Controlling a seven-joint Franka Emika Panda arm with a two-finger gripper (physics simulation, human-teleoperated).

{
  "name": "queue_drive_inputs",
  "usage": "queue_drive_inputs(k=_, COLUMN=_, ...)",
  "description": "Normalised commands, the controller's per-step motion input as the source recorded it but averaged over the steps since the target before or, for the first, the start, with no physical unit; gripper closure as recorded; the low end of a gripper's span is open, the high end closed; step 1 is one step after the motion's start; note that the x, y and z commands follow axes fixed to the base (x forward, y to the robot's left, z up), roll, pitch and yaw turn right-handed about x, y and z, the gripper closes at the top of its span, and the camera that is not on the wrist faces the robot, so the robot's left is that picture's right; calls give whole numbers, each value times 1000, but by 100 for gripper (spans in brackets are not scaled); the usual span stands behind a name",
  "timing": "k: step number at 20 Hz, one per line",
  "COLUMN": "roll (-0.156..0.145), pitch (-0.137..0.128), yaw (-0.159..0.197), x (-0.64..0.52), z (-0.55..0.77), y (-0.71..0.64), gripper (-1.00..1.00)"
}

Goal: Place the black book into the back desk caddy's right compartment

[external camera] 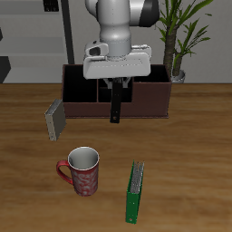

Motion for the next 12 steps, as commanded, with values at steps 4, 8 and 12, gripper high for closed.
queue_drive_inputs(k=4, roll=76, pitch=-43, yaw=19, x=-449, z=514, y=255, gripper=100)
queue_drive_inputs(k=8, roll=5, pitch=-78, yaw=15, x=-611, z=435, y=224, gripper=100)
queue_drive_inputs(k=12, roll=39, pitch=-28, yaw=-19, x=-556, z=303, y=174, gripper=100)
